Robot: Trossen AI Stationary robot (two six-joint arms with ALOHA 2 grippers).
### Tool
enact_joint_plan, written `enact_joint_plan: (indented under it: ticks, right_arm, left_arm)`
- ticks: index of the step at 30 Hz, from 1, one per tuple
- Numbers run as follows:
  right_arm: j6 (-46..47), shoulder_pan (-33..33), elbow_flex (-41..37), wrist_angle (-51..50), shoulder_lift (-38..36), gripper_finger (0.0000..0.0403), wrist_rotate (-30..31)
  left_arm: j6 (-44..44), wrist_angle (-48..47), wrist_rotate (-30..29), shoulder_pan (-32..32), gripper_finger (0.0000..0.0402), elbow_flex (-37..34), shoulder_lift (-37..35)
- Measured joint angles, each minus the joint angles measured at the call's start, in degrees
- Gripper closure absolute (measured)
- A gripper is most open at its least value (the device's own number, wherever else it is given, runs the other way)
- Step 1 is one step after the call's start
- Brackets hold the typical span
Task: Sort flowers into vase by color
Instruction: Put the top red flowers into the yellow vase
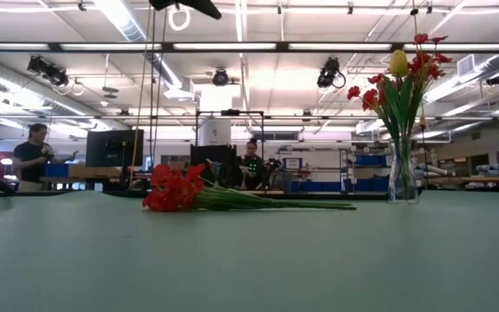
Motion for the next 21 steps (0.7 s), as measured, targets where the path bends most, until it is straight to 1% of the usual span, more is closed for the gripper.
enact_joint_plan:
  ticks: [2,3,6,8,12,18,21]
  right_arm:
    - [-0.82,-0.78,0.0,2.97,-1.27,0.0187,3.34]
    - [-1.98,-1.4,0.0,5.05,-1.85,0.0187,5.2]
    - [-8.94,-3.94,0.02,9.87,-1.85,0.0188,9.67]
    - [-14.99,-6.42,0.04,12.72,-0.42,0.0189,11.07]
    - [-25.64,-13.97,0.04,18.85,4.88,0.0189,10.36]
    - [-36.67,-25.57,0.02,29.88,14.74,0.0189,2.39]
    - [-42.84,-29.25,0.02,32.4,18.87,0.0189,1.93]
  left_arm:
    - [0.0,-1.09,-0.29,-0.4,0.0084,0.0,-1.37]
    - [-0.04,-1.76,-1.36,-0.58,0.0084,0.0,-1.94]
    - [-0.67,-7.19,-8.91,-1.85,0.0084,0.02,-3.45]
    - [-0.76,-11.23,-11.73,-2.19,0.0084,0.02,-4.41]
    - [-0.75,-15.41,-11.69,-2.23,0.0084,0.02,-5.16]
    - [1.08,-16.55,-8.45,-2.27,0.0084,0.0,-5.87]
    - [1.71,-18.64,-6.07,-2.27,0.0084,0.0,-6.69]
